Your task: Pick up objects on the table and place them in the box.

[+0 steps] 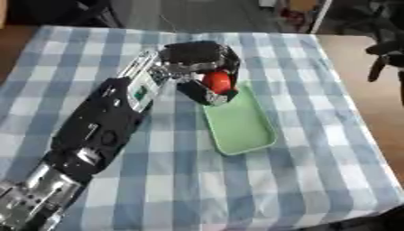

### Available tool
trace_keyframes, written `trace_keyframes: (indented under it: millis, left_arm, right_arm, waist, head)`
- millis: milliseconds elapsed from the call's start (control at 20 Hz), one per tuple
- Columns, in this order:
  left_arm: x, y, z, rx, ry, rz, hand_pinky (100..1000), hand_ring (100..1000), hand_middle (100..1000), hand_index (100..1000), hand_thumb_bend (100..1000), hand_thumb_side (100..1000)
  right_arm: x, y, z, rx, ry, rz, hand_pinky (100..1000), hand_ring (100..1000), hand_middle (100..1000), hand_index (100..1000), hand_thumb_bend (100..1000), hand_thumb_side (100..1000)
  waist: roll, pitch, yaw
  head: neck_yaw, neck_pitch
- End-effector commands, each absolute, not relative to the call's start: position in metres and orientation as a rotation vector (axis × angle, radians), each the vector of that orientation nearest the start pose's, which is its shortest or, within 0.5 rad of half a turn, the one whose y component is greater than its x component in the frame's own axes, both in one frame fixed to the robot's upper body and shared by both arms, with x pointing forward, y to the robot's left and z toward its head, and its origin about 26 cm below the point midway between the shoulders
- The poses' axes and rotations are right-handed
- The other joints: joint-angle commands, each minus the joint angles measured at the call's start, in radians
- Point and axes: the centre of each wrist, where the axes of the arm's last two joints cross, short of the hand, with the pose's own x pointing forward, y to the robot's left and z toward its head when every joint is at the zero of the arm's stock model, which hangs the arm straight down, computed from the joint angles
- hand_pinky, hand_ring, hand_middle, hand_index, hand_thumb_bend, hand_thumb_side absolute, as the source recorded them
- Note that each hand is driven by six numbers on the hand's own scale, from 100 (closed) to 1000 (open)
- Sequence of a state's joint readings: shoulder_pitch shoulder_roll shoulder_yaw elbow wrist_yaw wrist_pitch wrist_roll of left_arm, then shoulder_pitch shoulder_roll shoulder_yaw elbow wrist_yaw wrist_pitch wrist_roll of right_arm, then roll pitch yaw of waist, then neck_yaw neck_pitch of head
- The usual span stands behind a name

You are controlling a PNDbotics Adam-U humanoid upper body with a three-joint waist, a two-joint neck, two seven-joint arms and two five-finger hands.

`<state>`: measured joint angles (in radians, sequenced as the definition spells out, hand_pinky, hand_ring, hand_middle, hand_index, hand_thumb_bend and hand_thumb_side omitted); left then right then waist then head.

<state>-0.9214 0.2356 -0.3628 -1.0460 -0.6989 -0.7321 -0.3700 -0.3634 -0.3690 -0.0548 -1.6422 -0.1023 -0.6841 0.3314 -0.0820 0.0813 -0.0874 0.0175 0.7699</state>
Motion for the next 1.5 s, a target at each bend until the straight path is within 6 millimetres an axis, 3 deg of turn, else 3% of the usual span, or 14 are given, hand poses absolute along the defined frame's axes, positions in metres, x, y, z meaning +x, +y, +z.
trace_keyframes:
  millis: [50, 500, 600, 850, 1350, 1400, 1450, 1500]
  left_arm:
    - [0.457, 0.135, 0.17, -0.207, 2.262, 2.409, 129, 363, 513, 541, 100, 443]
    - [0.458, 0.133, 0.163, -0.2, 2.282, 2.414, 116, 357, 512, 535, 100, 460]
    - [0.458, 0.133, 0.161, -0.19, 2.375, 2.357, 100, 319, 494, 517, 100, 481]
    - [0.456, 0.128, 0.158, -0.153, 2.562, 2.211, 100, 320, 511, 513, 100, 490]
    - [0.455, 0.126, 0.155, -0.153, 2.563, 2.197, 128, 336, 524, 540, 100, 496]
    - [0.455, 0.126, 0.155, -0.153, 2.559, 2.193, 160, 352, 538, 558, 113, 488]
    - [0.454, 0.126, 0.156, -0.154, 2.552, 2.189, 195, 375, 560, 577, 279, 509]
    - [0.454, 0.125, 0.156, -0.154, 2.542, 2.187, 219, 391, 573, 590, 330, 506]
  right_arm:
    - [0.354, -0.305, 0.159, 0.003, 3.406, -1.037, 320, 673, 611, 845, 100, 687]
    - [0.354, -0.304, 0.159, -0.002, 3.405, -1.035, 320, 673, 611, 845, 100, 686]
    - [0.354, -0.304, 0.158, -0.003, 3.406, -1.034, 319, 673, 611, 845, 100, 686]
    - [0.354, -0.304, 0.159, -0.006, 3.405, -1.032, 319, 673, 611, 845, 100, 686]
    - [0.354, -0.304, 0.159, -0.006, 3.404, -1.033, 321, 674, 612, 845, 100, 686]
    - [0.354, -0.304, 0.159, -0.006, 3.404, -1.033, 322, 674, 612, 845, 100, 686]
    - [0.354, -0.304, 0.159, -0.006, 3.404, -1.032, 322, 674, 612, 845, 100, 686]
    - [0.354, -0.304, 0.159, -0.006, 3.403, -1.033, 320, 674, 612, 845, 100, 686]
  waist:
    - [-0.001, -0.01, -0.005]
    - [-0.003, -0.009, -0.008]
    - [-0.003, -0.009, -0.008]
    - [-0.004, -0.008, -0.009]
    - [-0.002, -0.009, -0.012]
    - [-0.002, -0.009, -0.012]
    - [-0.002, -0.009, -0.012]
    - [-0.002, -0.009, -0.012]
  head:
    - [0.007, 0.0]
    - [0.006, 0.0]
    - [0.006, 0.0]
    - [0.006, 0.0]
    - [0.004, 0.0]
    - [0.004, 0.0]
    - [0.004, 0.0]
    - [0.004, 0.0]
